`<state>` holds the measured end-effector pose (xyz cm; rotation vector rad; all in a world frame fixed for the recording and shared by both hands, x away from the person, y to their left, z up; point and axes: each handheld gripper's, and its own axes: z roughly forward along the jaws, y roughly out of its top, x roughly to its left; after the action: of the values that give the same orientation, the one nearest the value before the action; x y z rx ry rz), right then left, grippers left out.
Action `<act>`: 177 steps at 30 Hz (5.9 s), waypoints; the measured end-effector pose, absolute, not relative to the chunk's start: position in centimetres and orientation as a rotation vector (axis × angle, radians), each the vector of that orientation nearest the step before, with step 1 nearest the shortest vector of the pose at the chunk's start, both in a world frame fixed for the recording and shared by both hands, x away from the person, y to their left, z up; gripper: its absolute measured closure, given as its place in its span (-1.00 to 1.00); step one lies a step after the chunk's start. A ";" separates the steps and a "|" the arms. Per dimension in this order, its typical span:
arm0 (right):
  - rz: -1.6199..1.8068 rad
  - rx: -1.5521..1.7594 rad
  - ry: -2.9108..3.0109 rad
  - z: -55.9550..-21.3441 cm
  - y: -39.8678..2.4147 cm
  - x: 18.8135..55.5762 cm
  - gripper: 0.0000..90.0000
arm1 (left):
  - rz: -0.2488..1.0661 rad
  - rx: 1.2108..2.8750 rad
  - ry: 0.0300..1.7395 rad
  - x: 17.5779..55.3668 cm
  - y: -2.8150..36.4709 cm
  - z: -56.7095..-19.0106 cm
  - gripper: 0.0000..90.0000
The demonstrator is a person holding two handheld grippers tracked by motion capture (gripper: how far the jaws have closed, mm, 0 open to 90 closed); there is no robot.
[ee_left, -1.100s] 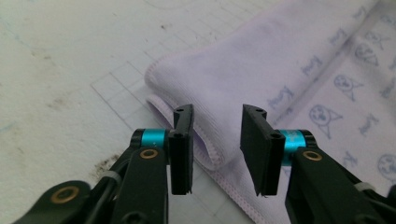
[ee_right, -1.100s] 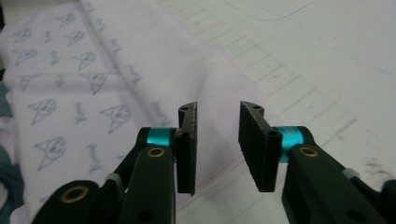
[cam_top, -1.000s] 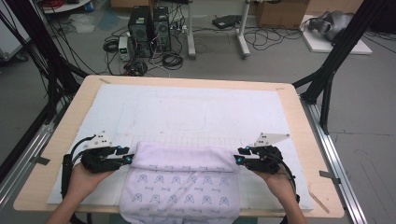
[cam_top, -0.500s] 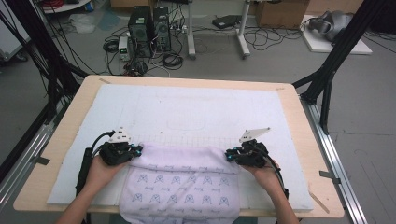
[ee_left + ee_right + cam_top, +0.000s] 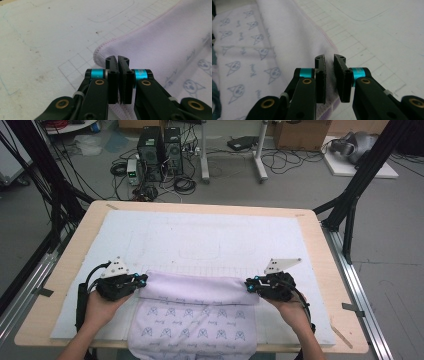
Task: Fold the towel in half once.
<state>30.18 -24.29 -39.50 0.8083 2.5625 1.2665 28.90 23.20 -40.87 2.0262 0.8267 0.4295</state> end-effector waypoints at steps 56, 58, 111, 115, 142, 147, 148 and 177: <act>1.339 0.565 2.733 -40.0 -24.3 23.6 0.58 | 0.349 2.029 0.733 22.7 22.9 -41.2 0.58; 1.315 0.563 2.742 -40.3 -24.1 23.8 0.53 | 0.336 2.050 0.738 23.4 22.6 -41.7 0.55; 1.190 0.873 2.704 -43.4 -25.0 32.8 0.40 | 0.261 2.147 0.891 31.6 22.3 -44.1 0.58; 1.150 0.808 2.776 -43.7 -24.2 32.8 0.88 | 0.288 2.158 0.875 31.8 22.1 -43.8 0.81; 1.208 0.878 2.335 -26.8 -25.5 45.1 0.68 | 0.660 1.997 0.915 46.2 20.9 -27.1 0.75; 1.232 0.951 2.376 -30.8 -25.5 44.8 0.37 | 0.555 2.020 0.959 45.0 22.2 -31.8 0.40; 1.234 0.960 2.387 -31.8 -25.6 44.5 0.36 | 0.530 2.020 0.962 44.6 22.4 -32.7 0.39; 1.146 0.981 2.631 -43.4 -23.9 39.1 0.65 | 0.296 2.196 0.916 39.3 21.2 -43.0 0.68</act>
<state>39.13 -23.92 -43.40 0.9811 2.6312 1.1457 39.27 21.24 -43.00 2.1961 0.9159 0.2964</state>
